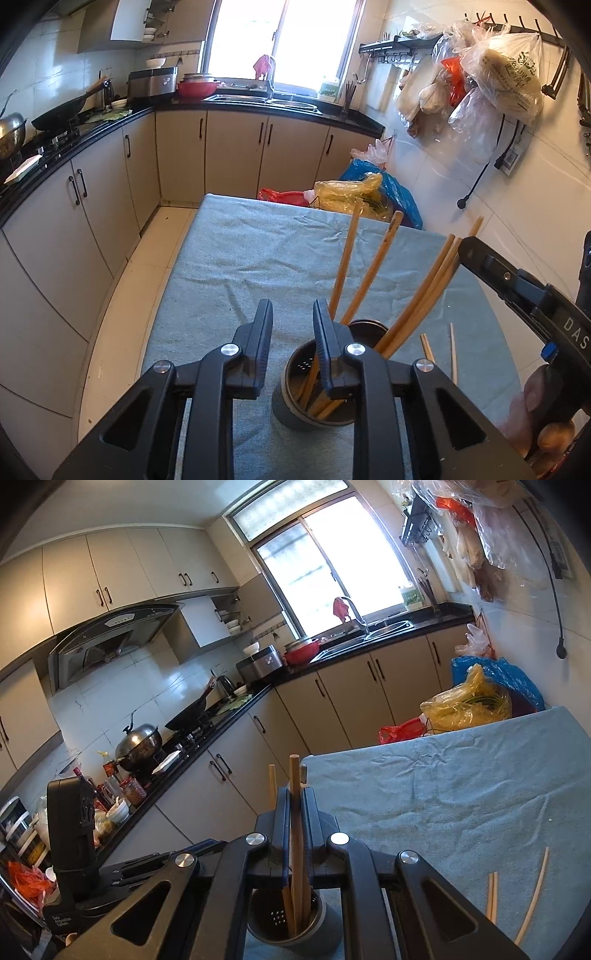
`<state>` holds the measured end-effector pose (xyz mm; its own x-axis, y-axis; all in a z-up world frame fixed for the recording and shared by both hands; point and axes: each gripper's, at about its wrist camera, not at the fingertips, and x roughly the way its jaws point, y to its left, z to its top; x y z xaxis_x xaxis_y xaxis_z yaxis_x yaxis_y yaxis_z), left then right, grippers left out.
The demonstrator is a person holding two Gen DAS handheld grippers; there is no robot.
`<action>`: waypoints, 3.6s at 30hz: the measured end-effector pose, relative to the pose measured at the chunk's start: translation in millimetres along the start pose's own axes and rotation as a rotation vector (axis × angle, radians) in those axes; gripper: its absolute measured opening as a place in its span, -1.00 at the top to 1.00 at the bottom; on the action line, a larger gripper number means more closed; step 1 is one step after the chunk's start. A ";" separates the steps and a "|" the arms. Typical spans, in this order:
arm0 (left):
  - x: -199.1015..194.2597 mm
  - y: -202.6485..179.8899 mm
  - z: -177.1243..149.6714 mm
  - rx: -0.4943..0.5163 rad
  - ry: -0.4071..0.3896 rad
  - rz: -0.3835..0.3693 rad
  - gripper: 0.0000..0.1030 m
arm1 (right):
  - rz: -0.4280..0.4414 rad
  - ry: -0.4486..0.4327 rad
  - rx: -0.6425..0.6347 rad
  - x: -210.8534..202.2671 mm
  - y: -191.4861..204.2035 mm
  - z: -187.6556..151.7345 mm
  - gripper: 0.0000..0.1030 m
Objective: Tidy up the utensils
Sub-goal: 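Open both tools to release the chopsticks into the holder, then move both open tools toward the remaining chopsticks on the cloth, then grasp a chopstick with the right tool while the left tool grasps another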
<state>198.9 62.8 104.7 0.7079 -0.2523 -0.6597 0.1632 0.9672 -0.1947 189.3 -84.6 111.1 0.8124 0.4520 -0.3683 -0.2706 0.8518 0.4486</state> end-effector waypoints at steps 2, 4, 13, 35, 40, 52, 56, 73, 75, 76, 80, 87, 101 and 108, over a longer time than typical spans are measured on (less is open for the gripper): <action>-3.1 -1.7 -1.2 0.003 -0.004 -0.003 0.59 | 0.005 0.004 -0.004 -1.0 0.6 -0.1 0.86; -6.9 -3.9 -2.3 0.010 -0.008 -0.004 0.59 | 0.007 0.003 -0.009 -4.1 1.4 -0.5 0.84; -26.2 -7.5 -11.6 0.019 -0.033 0.000 0.56 | 0.022 -0.018 0.000 -26.3 3.7 -1.6 0.73; -49.7 -50.4 -60.0 0.087 -0.037 0.053 0.45 | -0.031 -0.025 0.121 -105.7 -57.4 -41.9 0.64; -49.9 -70.8 -72.2 0.113 -0.008 0.022 0.44 | -0.075 -0.022 0.135 -127.1 -83.3 -45.5 0.64; -10.6 -131.2 -103.1 0.168 0.119 -0.082 0.44 | -0.350 0.375 0.313 -78.1 -214.9 -52.9 0.64; 3.2 -138.0 -111.9 0.172 0.157 -0.085 0.44 | -0.403 0.438 0.297 -45.4 -229.3 -52.2 0.64; 53.1 -169.9 -119.6 0.188 0.274 -0.082 0.44 | -0.530 0.586 0.050 -7.5 -230.4 -62.1 0.86; 65.8 -175.1 -116.6 0.171 0.310 -0.088 0.44 | -0.535 0.574 0.052 -24.0 -237.0 -65.2 0.87; 76.7 -179.5 -113.6 0.156 0.337 -0.105 0.44 | -0.530 0.566 0.062 -29.8 -239.7 -66.6 0.86; 114.6 -192.0 -105.1 0.101 0.421 -0.118 0.44 | -0.454 0.513 0.165 -59.1 -255.7 -73.4 0.86; 167.1 -207.5 -88.6 0.056 0.480 -0.046 0.44 | -0.378 0.473 0.206 -81.1 -261.0 -86.2 0.85; 185.2 -208.4 -84.5 0.093 0.465 0.048 0.56 | -0.337 0.460 0.208 -79.2 -261.2 -86.1 0.85; 186.8 -228.1 -89.5 0.173 0.447 0.105 0.89 | -0.404 0.493 0.121 -65.3 -252.4 -80.0 0.86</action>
<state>232.5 -207.6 -39.1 0.3687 -0.1046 -0.9236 0.2451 0.9694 -0.0119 163.2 -307.9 -43.2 0.4974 0.1956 -0.8452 0.0898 0.9574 0.2744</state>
